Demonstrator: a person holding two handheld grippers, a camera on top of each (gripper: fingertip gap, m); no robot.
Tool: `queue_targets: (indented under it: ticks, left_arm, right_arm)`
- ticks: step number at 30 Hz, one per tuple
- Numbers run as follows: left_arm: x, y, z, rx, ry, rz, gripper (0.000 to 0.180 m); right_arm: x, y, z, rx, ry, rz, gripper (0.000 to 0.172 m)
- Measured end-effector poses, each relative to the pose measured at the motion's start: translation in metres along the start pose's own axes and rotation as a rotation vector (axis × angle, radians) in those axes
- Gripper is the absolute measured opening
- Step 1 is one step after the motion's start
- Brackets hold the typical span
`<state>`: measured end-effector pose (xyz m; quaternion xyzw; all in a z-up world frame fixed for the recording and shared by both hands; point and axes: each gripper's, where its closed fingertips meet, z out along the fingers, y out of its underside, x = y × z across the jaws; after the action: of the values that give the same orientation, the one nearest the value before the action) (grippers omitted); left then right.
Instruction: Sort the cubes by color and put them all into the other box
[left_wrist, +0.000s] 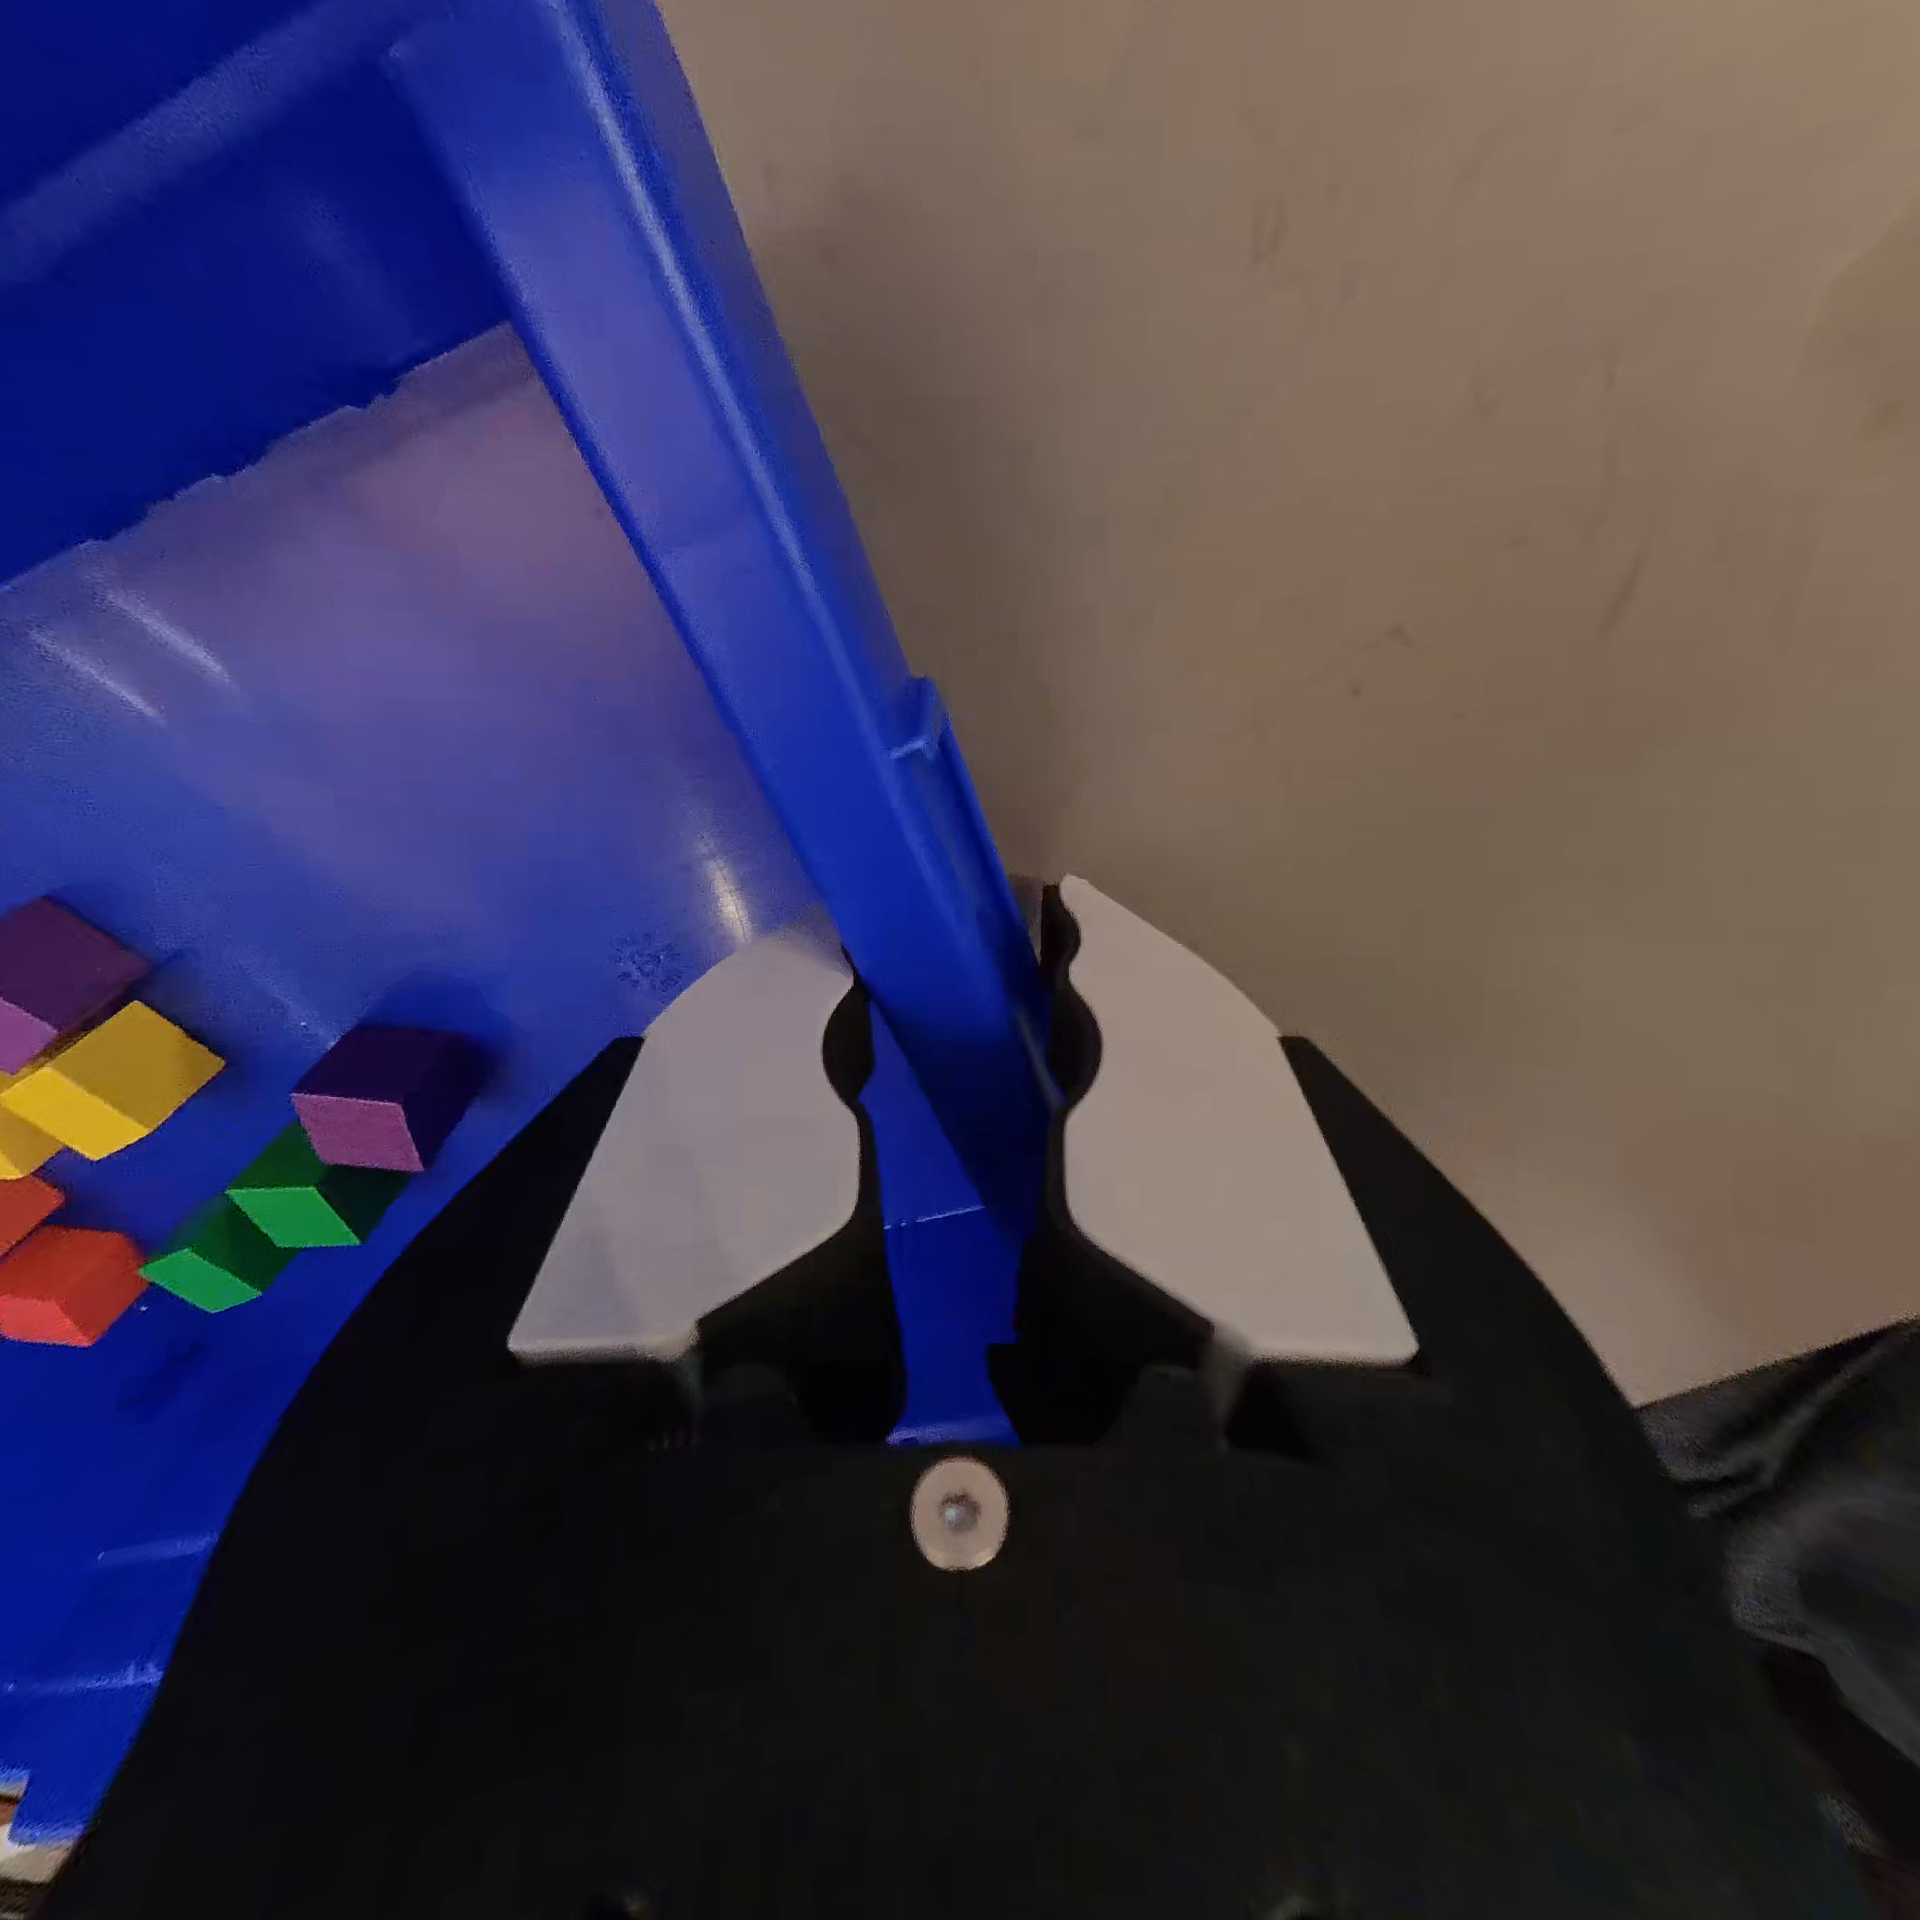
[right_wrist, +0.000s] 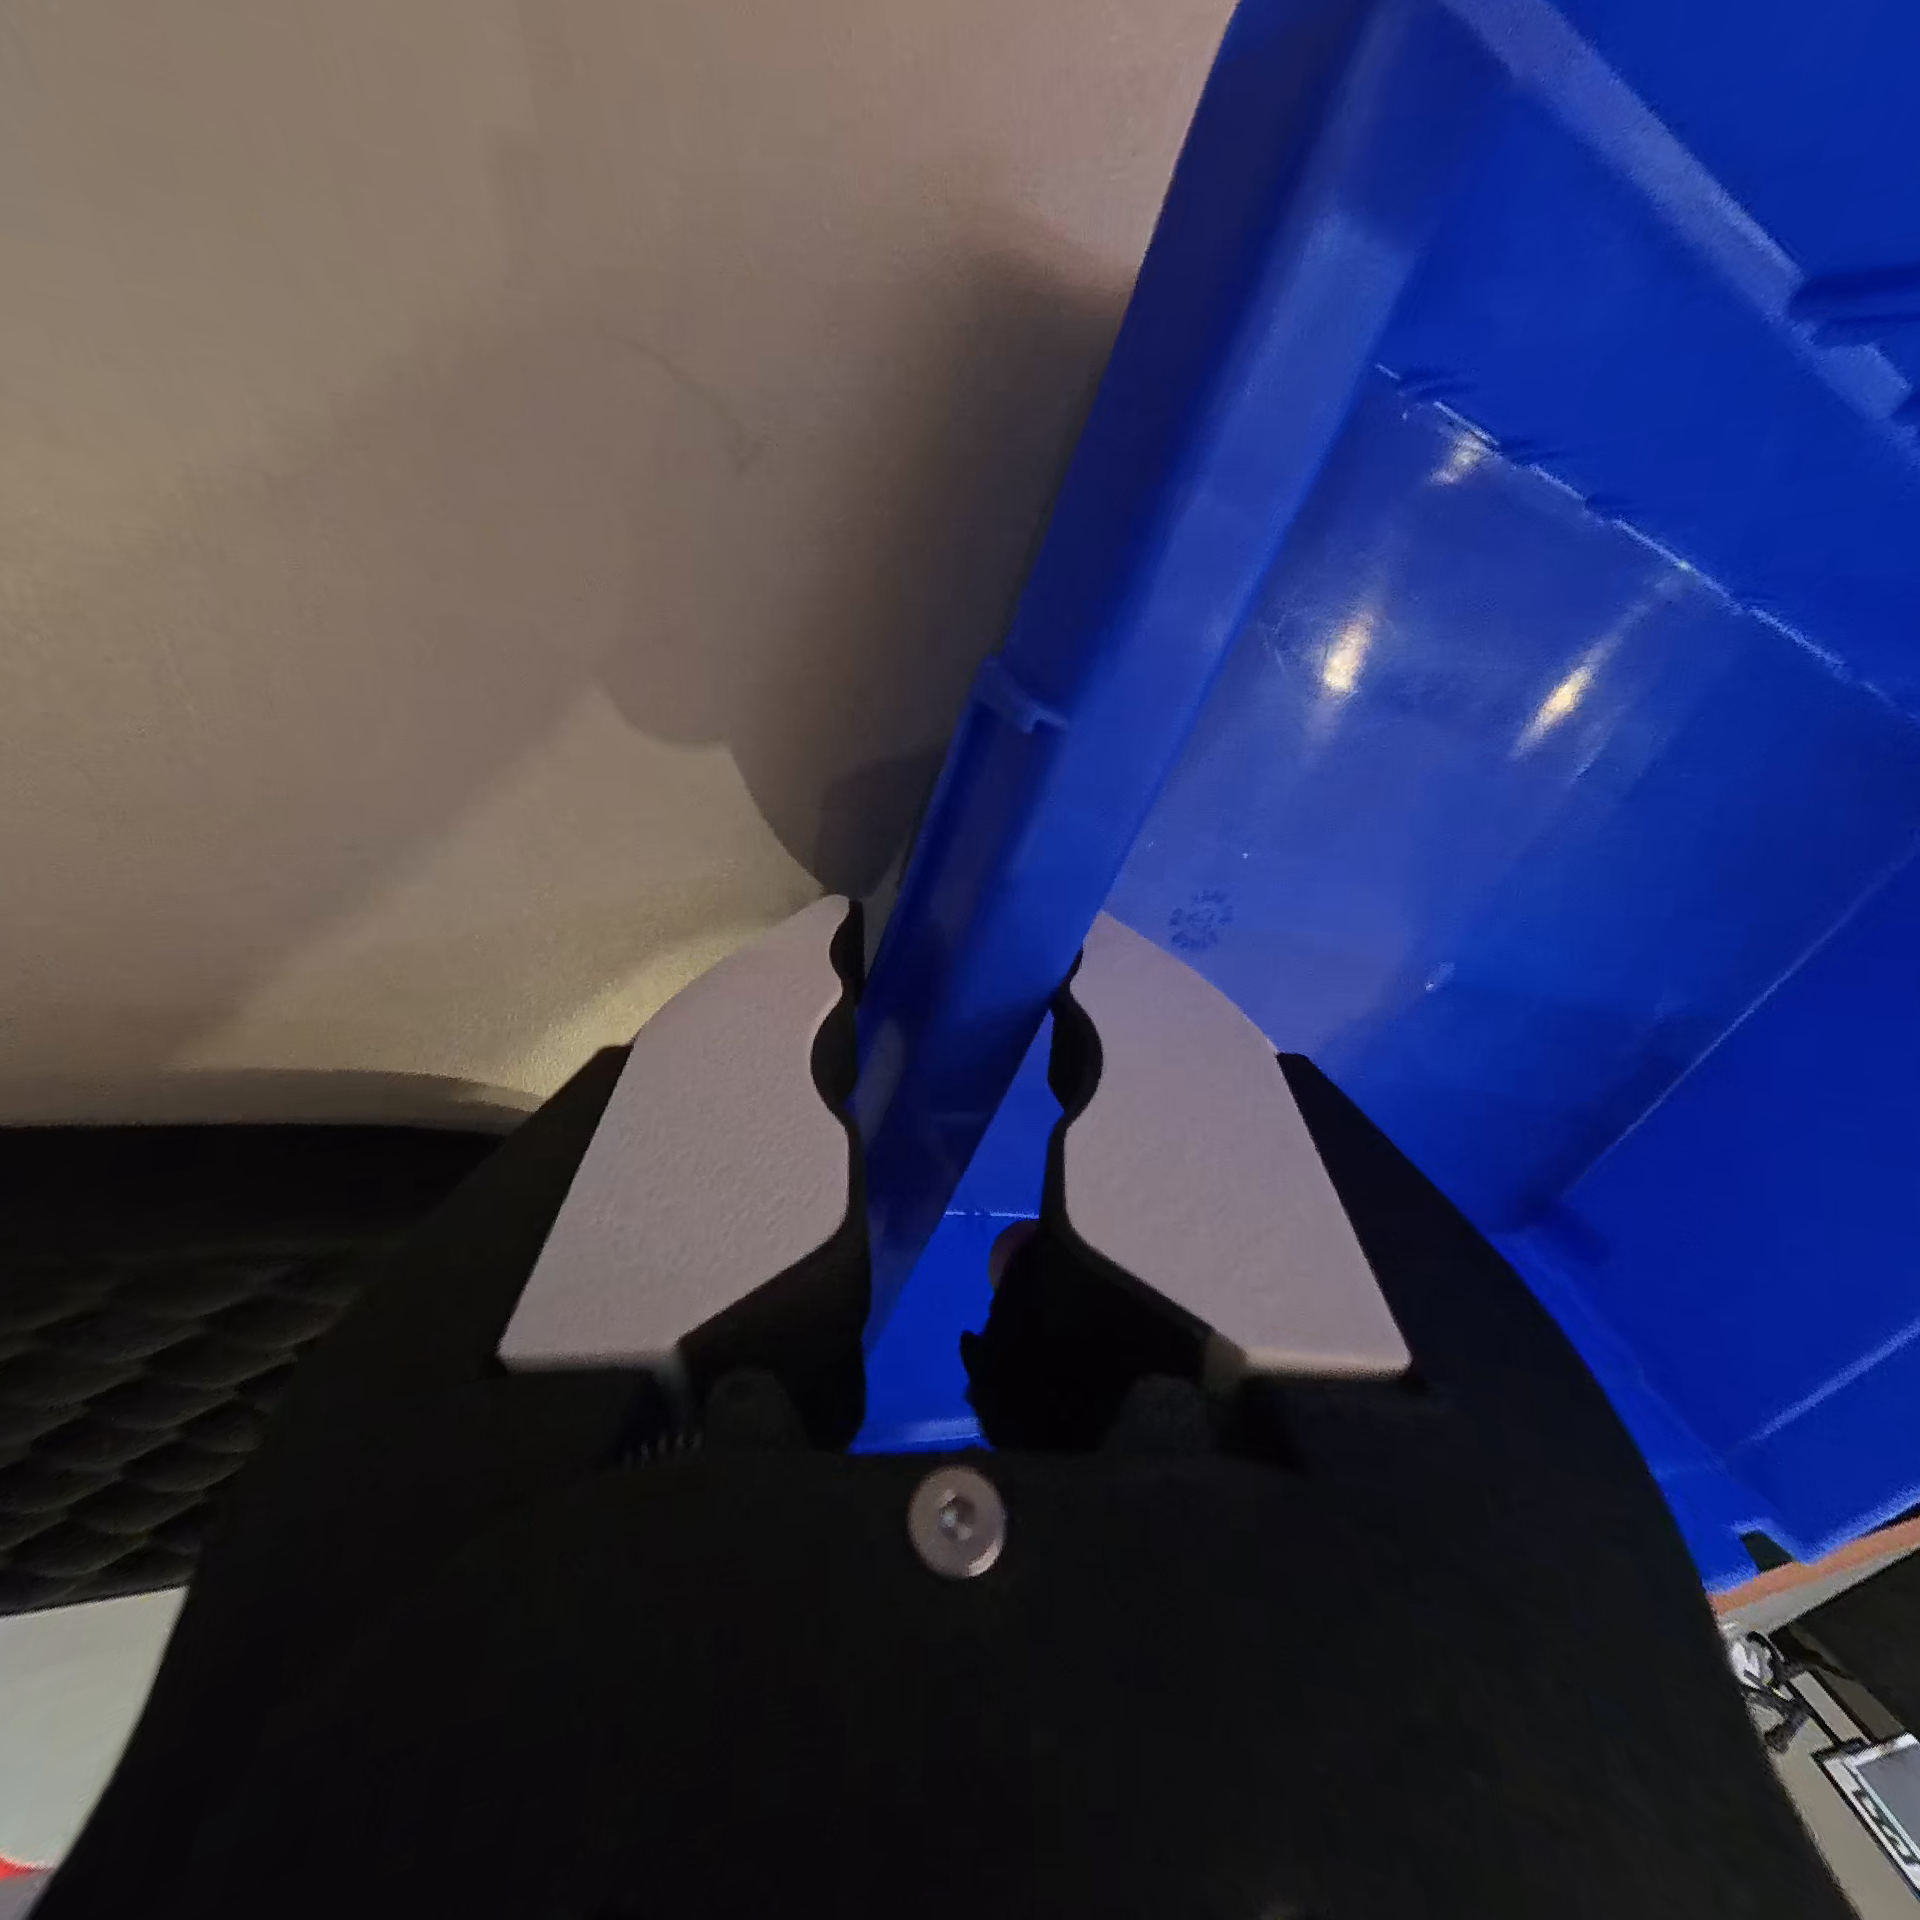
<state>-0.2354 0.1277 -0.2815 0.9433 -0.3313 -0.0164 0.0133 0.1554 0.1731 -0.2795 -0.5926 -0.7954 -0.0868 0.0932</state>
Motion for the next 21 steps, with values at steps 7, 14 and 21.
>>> queue_targets:
  ticks: [7,14,21]
  left_arm:
    - [0.000,0.017,0.000,-0.064,-0.002,0.208,0.030]
    - [-0.037,0.059,0.002,-0.207,-0.090,0.392,0.023]
    - [-0.063,0.066,0.003,-0.205,-0.107,0.451,0.024]
  right_arm:
    - [0.009,0.032,0.003,-0.063,0.044,-0.019,0.029]
    - [0.015,0.068,0.005,-0.140,0.061,-0.010,0.027]
    - [0.022,0.103,0.008,-0.190,0.078,0.083,0.027]
